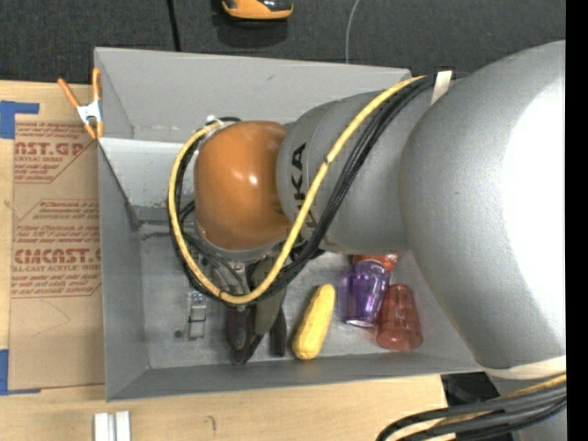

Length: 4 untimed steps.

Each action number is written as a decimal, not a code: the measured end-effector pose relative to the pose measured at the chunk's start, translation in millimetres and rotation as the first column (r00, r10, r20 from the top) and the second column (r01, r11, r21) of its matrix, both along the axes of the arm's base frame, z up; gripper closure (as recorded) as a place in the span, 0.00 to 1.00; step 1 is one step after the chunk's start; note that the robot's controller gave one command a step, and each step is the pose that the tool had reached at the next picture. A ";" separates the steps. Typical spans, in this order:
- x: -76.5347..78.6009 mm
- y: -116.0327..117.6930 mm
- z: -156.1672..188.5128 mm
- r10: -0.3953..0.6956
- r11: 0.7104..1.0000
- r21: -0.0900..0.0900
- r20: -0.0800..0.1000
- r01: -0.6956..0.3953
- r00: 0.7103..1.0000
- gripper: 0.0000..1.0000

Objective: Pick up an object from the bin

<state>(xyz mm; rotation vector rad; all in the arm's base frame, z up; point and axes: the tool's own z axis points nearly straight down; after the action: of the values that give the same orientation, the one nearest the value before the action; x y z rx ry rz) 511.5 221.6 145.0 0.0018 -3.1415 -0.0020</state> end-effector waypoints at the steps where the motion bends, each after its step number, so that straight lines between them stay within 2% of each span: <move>1: 13.4 -37.4 121.1 0.056 0.998 0.000 0.003 -0.056 0.998 1.00; 2: 13.4 -37.4 121.1 0.056 0.998 0.000 0.002 -0.056 0.998 0.00; 3: 13.4 -37.4 121.1 0.057 0.998 0.000 0.002 -0.057 0.998 0.00; 4: 3.9 -56.2 73.1 0.107 0.994 0.001 0.008 -0.107 0.994 0.00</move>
Offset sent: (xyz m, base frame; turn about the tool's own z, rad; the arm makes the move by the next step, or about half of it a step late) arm 0.0000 0.0000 0.0000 0.0000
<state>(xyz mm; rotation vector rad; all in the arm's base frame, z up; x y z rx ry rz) 515.4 165.5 218.1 0.1704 -3.1450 -0.0037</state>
